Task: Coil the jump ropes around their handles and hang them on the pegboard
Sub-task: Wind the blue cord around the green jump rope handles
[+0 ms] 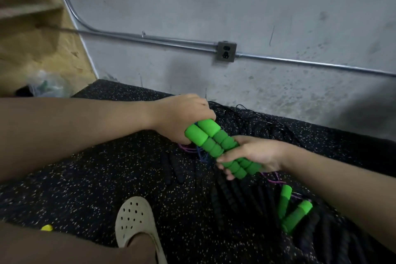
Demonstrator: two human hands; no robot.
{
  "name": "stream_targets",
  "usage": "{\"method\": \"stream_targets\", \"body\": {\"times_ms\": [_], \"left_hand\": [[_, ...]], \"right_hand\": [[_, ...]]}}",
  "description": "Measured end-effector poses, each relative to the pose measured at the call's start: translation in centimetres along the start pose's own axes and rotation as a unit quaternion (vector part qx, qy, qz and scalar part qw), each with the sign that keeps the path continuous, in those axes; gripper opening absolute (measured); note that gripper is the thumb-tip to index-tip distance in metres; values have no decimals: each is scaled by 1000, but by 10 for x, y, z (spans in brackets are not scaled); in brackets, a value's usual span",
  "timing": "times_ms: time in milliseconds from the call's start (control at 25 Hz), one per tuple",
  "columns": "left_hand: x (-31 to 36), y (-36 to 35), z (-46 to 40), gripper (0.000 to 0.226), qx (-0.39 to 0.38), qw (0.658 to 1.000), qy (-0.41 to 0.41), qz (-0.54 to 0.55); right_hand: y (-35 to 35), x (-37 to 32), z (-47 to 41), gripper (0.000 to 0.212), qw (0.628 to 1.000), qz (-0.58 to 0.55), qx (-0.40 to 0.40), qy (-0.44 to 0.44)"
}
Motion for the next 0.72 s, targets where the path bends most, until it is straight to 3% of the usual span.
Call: {"method": "stream_targets", "body": {"times_ms": [120, 200, 280, 320, 360, 440, 600, 720], "left_hand": [[2, 14, 4, 55, 139, 979, 71, 129], [10, 22, 5, 85, 186, 928, 140, 292], [20, 29, -3, 107, 164, 860, 171, 452], [23, 31, -10, 101, 152, 846, 165, 483], [25, 36, -16, 81, 143, 841, 156, 498], [29, 44, -26, 25, 140, 841, 160, 497], [34, 42, -29, 18, 162, 849, 157, 477], [30, 31, -26, 17, 135, 914, 156, 349]], "right_hand": [[2, -40, 39, 12, 991, 127, 43, 19], [4, -58, 62, 14, 983, 169, 70, 30], [7, -65, 86, 18, 982, 160, 89, 42], [10, -66, 98, 20, 984, 141, 94, 47], [10, -65, 107, 21, 988, 114, 90, 51], [6, -60, 120, 28, 996, 41, 51, 57], [-4, -37, 122, 41, 980, -167, -68, 85], [-15, -18, 114, 44, 959, -248, -111, 85]]}}
Point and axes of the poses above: each hand's wrist, its own z-axis away from the middle knuckle, its own y-axis out of the back of the hand, x = y × z, the point moved 4 cm from there along -z, towards the middle knuckle, and after that the axes turned 2 degrees about y, right-handed, at the moved point
